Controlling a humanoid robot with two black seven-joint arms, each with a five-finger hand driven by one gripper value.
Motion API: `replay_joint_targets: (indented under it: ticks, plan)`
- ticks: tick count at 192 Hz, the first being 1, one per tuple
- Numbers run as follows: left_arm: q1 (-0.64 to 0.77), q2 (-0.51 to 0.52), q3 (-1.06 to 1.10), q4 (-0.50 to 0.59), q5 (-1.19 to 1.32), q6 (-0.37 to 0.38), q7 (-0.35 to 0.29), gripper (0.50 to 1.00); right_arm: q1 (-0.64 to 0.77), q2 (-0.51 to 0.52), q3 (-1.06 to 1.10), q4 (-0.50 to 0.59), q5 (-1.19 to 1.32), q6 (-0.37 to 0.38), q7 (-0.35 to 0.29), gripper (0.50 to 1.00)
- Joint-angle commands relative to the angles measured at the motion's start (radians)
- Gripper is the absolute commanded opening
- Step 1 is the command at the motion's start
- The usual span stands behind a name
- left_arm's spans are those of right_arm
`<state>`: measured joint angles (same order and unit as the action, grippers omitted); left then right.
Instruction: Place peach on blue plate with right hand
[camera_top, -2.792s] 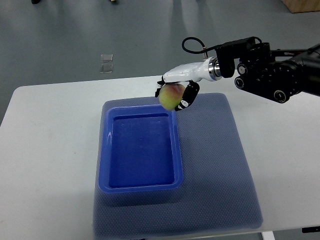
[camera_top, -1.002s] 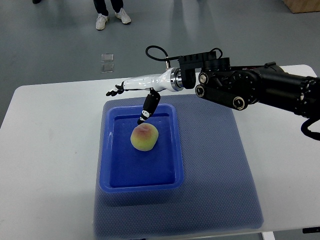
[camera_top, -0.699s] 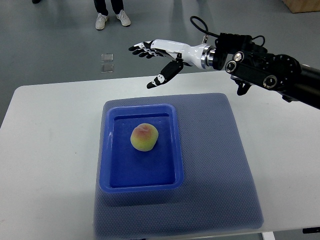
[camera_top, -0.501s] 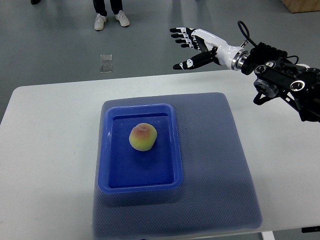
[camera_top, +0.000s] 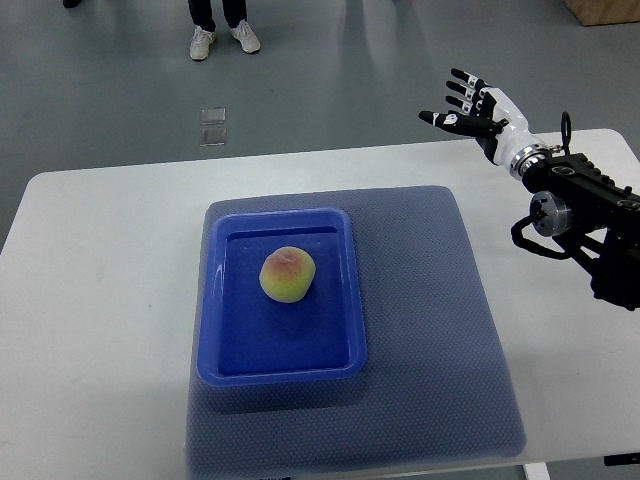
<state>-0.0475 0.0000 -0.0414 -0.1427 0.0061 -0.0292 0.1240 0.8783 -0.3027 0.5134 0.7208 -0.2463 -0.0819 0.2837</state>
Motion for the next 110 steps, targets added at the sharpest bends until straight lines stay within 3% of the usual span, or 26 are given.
replay_joint_targets:
  ticks: [1,38,110]
  plan:
    - [0.0,0.0,0.0,0.0,0.0,0.0,0.0,1.0,-0.005,-0.001,0.002,0.0,0.044,-0.002,0.0,0.924]
    - [0.0,0.0,0.0,0.002,0.0,0.0,0.0,1.0,-0.016,-0.001,0.002,0.0,0.186,0.001,0.0,0.928]
    - [0.0,0.0,0.0,0.0,0.0,0.0,-0.001,1.0,-0.042,-0.004,0.002,-0.009,0.19,0.005,0.012,0.93]
